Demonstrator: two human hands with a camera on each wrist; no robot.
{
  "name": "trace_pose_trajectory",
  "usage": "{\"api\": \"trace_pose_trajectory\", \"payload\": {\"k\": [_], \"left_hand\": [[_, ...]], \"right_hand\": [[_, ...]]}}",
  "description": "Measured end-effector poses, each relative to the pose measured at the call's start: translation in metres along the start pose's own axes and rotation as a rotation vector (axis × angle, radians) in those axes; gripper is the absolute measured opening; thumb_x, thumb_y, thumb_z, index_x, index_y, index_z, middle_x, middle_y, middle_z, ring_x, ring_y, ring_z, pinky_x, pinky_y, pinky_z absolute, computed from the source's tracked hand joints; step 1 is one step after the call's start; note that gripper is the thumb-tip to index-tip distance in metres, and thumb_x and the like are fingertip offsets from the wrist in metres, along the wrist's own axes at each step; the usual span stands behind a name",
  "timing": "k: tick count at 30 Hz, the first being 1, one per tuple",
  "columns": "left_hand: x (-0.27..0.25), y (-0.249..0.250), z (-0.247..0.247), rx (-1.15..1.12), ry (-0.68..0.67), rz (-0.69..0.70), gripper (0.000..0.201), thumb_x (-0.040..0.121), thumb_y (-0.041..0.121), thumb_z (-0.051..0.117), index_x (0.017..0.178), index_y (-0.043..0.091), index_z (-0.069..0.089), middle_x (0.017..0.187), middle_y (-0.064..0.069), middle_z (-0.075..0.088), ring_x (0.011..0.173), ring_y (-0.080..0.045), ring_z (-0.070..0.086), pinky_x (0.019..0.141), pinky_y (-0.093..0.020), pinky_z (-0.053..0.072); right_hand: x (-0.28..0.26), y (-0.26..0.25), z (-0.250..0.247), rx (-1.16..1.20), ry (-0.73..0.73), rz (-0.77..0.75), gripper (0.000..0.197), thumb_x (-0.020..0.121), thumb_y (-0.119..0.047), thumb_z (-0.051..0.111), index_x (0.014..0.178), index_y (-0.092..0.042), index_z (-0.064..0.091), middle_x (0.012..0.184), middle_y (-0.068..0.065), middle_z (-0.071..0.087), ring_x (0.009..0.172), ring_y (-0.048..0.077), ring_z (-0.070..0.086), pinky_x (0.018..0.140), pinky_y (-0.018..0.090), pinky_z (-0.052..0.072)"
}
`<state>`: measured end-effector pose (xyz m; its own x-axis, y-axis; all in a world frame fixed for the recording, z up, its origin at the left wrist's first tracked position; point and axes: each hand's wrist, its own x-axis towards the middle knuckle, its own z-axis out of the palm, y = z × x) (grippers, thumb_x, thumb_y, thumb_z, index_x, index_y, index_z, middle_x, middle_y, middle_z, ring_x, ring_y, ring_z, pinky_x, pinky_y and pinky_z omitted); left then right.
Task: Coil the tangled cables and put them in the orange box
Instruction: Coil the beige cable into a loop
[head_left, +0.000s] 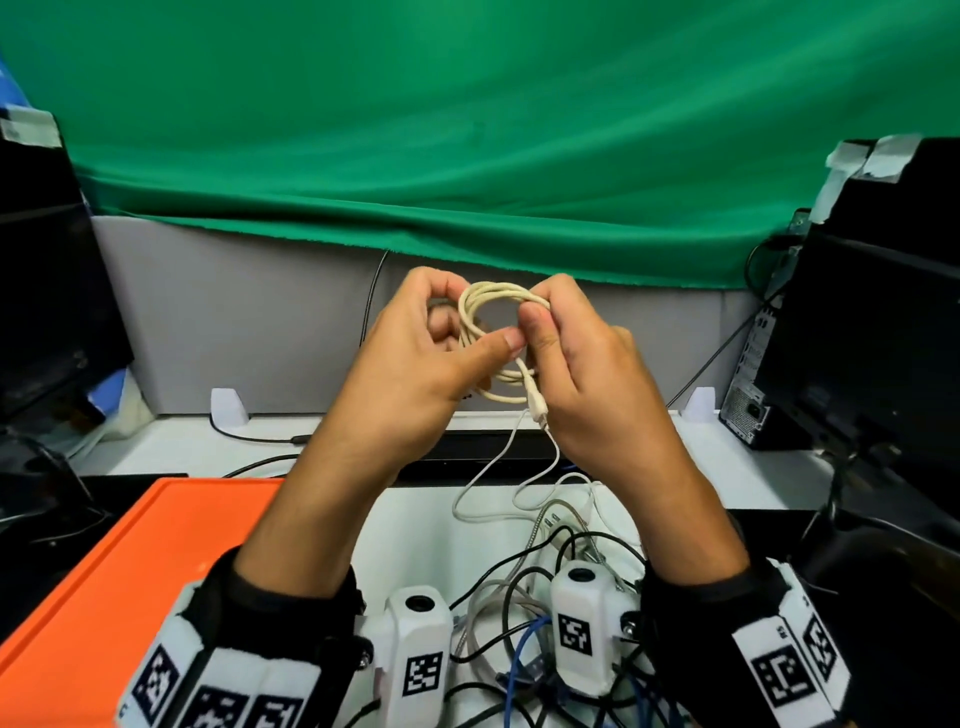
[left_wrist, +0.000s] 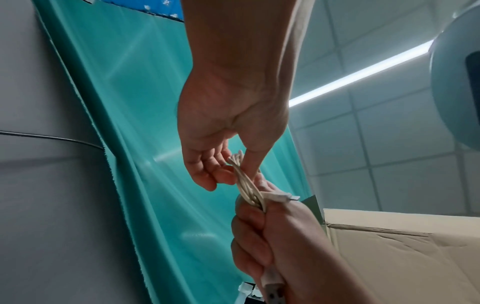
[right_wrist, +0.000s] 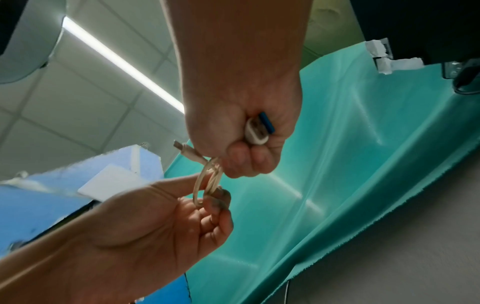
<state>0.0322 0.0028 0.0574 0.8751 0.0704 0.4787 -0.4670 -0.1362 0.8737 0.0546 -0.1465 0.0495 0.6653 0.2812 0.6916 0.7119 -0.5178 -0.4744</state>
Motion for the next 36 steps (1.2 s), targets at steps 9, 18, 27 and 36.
{"api": "trace_pose_trajectory", "payload": {"k": [9,18,27,36], "left_hand": [[-0.001,-0.006,0.004,0.390,0.294,0.219,0.014,0.091,0.019,0.070,0.082,0.021,0.060,0.063,0.006,0.058,0.057,-0.008,0.049,0.054,-0.027,0.046],[0.004,-0.010,-0.010,0.587,0.201,0.445,0.041,0.079,-0.002,0.048,0.111,0.014,0.068,0.122,-0.004,0.056,0.112,-0.016,0.054,0.094,-0.027,0.045],[-0.006,0.005,-0.018,0.351,-0.090,0.342,0.021,0.097,0.037,0.055,0.093,0.024,0.071,0.073,-0.005,0.058,0.067,-0.024,0.051,0.059,-0.034,0.041],[-0.007,0.009,-0.029,0.581,-0.137,0.343,0.027,0.100,0.046,0.046,0.091,0.027,0.063,0.071,-0.001,0.060,0.067,-0.020,0.055,0.063,-0.044,0.043]], "right_hand": [[-0.005,-0.013,0.006,-0.123,0.055,-0.098,0.019,0.106,-0.043,0.031,0.105,-0.027,0.041,0.056,-0.011,0.046,0.053,0.021,0.047,0.046,0.036,0.033],[-0.005,-0.017,-0.001,-0.059,-0.123,-0.069,0.016,0.107,-0.039,0.035,0.108,-0.028,0.047,0.066,0.002,0.060,0.064,0.022,0.056,0.062,0.043,0.044],[0.000,-0.003,-0.014,0.015,-0.103,-0.047,0.015,0.107,-0.040,0.040,0.097,-0.033,0.049,0.065,0.004,0.057,0.063,0.024,0.054,0.058,0.048,0.046],[0.002,0.002,-0.022,0.330,-0.225,0.076,0.022,0.102,-0.028,0.042,0.099,-0.021,0.062,0.060,-0.006,0.044,0.053,0.011,0.037,0.050,0.029,0.031]]}}
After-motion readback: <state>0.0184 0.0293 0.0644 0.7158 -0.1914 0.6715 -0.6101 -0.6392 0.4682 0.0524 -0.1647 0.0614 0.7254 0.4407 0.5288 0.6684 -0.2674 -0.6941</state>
